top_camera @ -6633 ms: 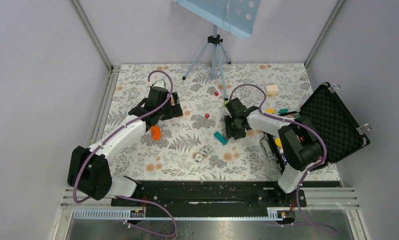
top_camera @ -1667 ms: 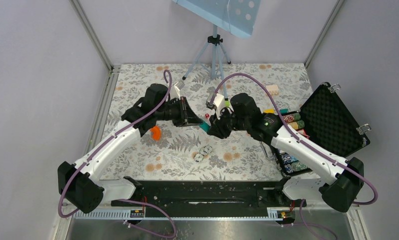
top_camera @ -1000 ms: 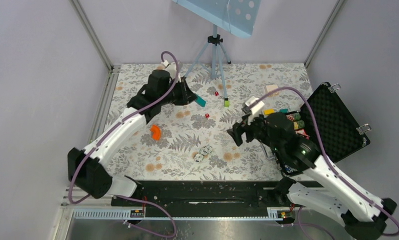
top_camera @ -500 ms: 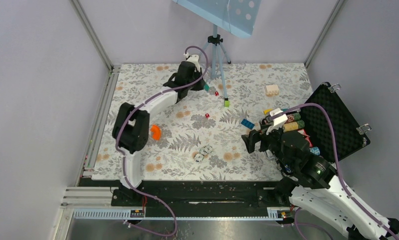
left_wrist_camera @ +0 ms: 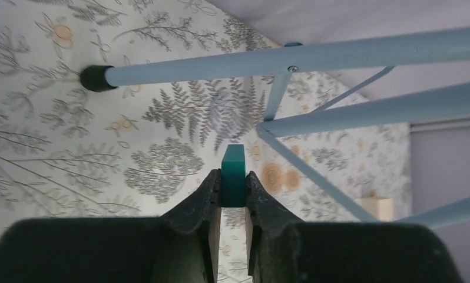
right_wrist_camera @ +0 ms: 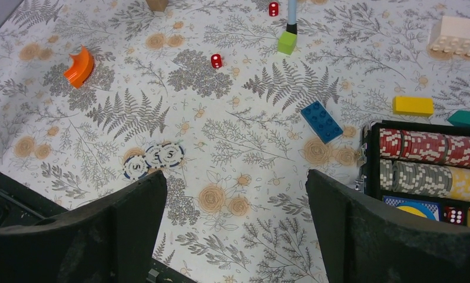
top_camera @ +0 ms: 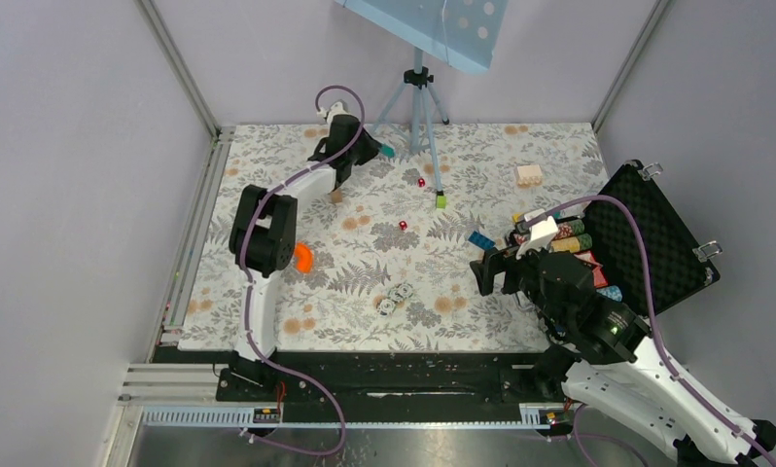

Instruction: Pack up texas hold em set

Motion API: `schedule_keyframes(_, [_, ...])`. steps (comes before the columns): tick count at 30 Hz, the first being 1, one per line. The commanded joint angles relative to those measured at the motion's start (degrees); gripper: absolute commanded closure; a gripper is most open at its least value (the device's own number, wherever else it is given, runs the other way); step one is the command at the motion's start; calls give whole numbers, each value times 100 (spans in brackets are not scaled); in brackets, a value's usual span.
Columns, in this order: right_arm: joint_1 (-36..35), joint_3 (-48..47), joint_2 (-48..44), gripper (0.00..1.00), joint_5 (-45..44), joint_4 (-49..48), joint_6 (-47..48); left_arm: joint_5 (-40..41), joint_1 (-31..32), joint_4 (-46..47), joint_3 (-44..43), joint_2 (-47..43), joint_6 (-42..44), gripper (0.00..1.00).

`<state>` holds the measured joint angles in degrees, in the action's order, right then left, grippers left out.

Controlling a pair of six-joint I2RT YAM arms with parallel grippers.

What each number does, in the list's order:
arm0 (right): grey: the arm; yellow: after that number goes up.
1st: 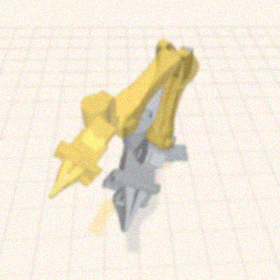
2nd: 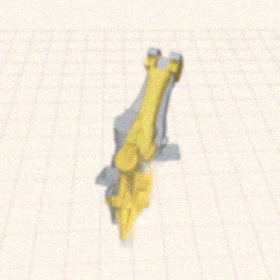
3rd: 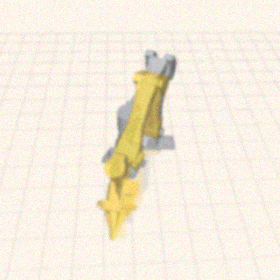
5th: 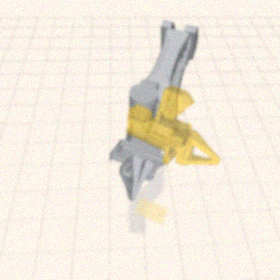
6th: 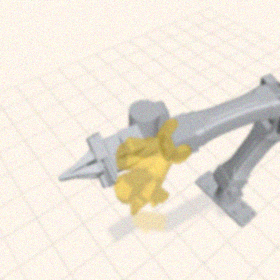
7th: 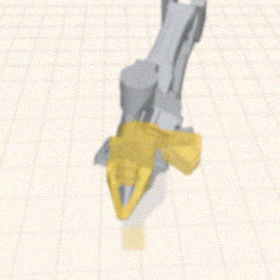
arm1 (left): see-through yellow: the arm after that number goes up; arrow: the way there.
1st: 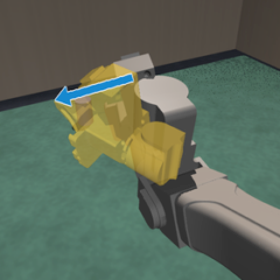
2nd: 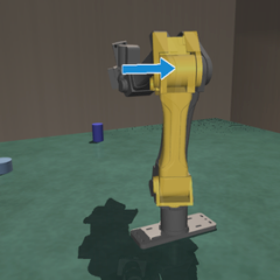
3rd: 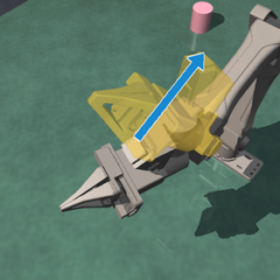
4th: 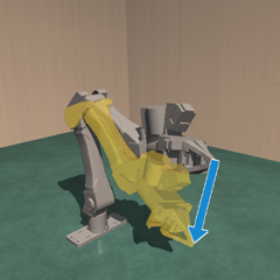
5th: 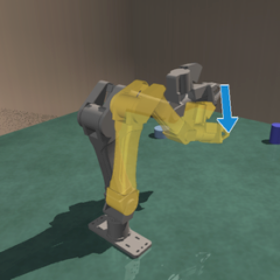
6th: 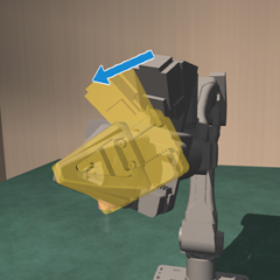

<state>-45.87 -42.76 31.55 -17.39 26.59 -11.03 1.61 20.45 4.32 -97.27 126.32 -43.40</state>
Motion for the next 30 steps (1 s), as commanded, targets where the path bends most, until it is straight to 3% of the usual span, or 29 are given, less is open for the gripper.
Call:
schedule_keyframes(1, [-36, -145, 72, 7, -236, -32, -350, 107, 41, 1045, 24, 63, -1674, 100])
schedule_keyframes(5, [-36, -153, 113, 7, -208, -23, -430, 450, 79, 1826, 237, 265, -2867, 100])
schedule_keyframes(8, [-34, -163, 111, 7, -201, -27, -435, 664, 130, 1842, -70, 560, -3438, 100])
schedule_keyframes(15, [-36, -212, 58, 8, -212, 51, -529, 956, 174, 1430, -319, 769, -3502, 100])
schedule_keyframes(22, [-36, -144, 53, 8, -120, 89, -555, 1330, 165, 1713, 151, 627, -3607, 100])
schedule_keyframes(30, [-36, -119, -3, 8, -79, 170, -606, 1802, 214, 1911, -235, 920, -3735, 100])
